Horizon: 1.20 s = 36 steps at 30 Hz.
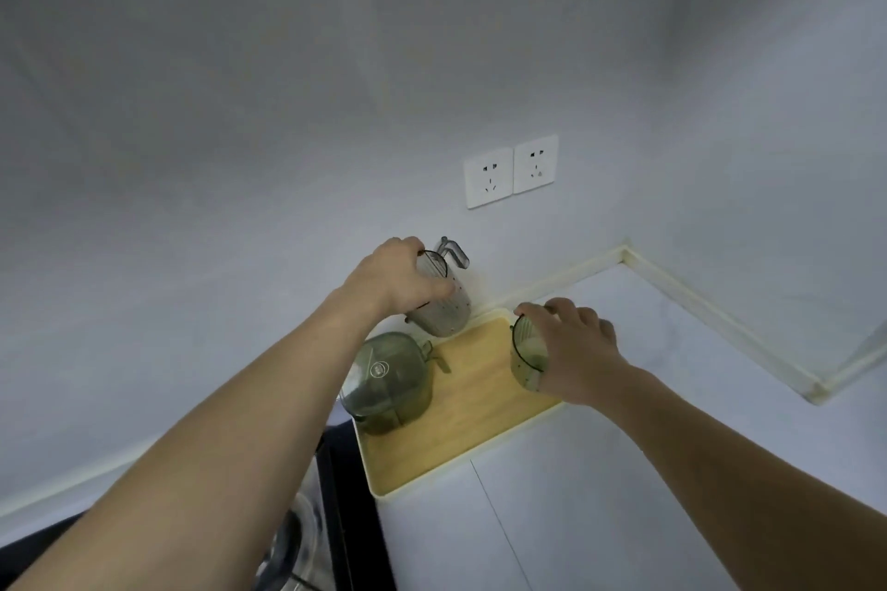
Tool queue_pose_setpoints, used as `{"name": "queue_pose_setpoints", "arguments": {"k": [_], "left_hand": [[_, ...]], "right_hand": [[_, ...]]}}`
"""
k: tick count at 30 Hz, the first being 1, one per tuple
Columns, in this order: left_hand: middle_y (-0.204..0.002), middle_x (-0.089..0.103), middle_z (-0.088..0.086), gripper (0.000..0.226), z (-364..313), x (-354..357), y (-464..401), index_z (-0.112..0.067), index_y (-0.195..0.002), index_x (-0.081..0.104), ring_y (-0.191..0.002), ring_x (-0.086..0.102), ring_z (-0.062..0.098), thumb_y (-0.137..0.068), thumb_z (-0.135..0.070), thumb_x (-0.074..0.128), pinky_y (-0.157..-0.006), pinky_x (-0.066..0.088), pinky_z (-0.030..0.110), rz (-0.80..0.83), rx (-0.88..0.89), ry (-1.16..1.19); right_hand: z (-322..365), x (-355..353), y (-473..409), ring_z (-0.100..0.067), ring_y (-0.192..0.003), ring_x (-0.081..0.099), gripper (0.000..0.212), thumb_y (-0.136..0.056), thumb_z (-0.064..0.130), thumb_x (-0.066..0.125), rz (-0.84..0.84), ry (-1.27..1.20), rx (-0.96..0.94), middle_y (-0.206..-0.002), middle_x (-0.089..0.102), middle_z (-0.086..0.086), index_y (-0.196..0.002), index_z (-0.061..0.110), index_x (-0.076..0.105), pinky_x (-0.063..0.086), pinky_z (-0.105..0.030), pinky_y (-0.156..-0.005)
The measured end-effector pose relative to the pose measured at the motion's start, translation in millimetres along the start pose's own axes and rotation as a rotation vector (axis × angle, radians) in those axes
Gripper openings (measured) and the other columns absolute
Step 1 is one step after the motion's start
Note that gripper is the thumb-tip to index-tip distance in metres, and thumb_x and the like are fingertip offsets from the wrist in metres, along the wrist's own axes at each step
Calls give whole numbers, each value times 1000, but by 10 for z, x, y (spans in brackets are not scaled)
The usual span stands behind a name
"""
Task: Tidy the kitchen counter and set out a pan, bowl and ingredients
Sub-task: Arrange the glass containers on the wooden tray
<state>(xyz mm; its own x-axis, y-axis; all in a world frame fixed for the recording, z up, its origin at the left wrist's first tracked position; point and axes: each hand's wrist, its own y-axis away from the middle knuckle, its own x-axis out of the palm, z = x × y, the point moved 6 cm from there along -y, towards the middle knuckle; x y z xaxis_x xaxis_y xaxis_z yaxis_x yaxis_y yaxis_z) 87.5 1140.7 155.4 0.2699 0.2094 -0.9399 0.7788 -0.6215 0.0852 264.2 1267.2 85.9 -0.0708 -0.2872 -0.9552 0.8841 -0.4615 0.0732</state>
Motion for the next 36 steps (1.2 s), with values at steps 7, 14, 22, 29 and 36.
{"name": "queue_pose_setpoints", "arguments": {"k": [7, 14, 22, 29, 36], "left_hand": [[-113, 55, 3, 61, 8, 543, -792, -16, -123, 55, -96, 56, 23, -73, -46, 73, -76, 53, 34, 152, 55, -27], [-111, 54, 5, 59, -142, 1231, -1291, -15, -112, 54, -93, 55, 20, -73, -54, 74, -73, 51, 31, 333, 166, -195], [-133, 44, 6, 89, -48, 1661, -1507, -14, -140, 42, -116, 45, 24, -69, -56, 76, -92, 47, 36, 437, 324, -345], [-153, 8, -8, 97, 117, 1798, -1453, -47, -150, 17, -138, 24, 27, -80, -2, 68, -107, 41, 43, 595, 414, -426], [-159, 3, -12, 76, 132, 1840, -1435, -46, -152, 13, -145, 12, 29, -86, -63, 48, -113, 29, 50, 518, 201, -261]], "right_hand": [[-78, 657, -448, -27, -130, 30, 85, -78, 32, 73, 139, 31, -128, -144, 25, -1, -144, 36, 20, 28, -40, -108], [-176, 942, -631, -26, -128, 31, 83, -79, 29, 72, 174, -22, -154, -143, 24, -1, -143, 36, 19, 32, -38, -105], [-351, 1051, -761, -25, -126, 32, 86, -77, 20, 71, 180, -47, -113, -141, 24, 0, -143, 37, 18, 32, -35, -104], [-397, 1147, -738, -25, -126, 32, 84, -77, 25, 71, 215, -30, -96, -140, 24, 1, -141, 38, 18, 32, -36, -105], [-379, 1075, -698, -24, -127, 31, 83, -78, 27, 71, 221, -4, -97, -140, 24, 1, -141, 38, 19, 30, -36, -107]]}}
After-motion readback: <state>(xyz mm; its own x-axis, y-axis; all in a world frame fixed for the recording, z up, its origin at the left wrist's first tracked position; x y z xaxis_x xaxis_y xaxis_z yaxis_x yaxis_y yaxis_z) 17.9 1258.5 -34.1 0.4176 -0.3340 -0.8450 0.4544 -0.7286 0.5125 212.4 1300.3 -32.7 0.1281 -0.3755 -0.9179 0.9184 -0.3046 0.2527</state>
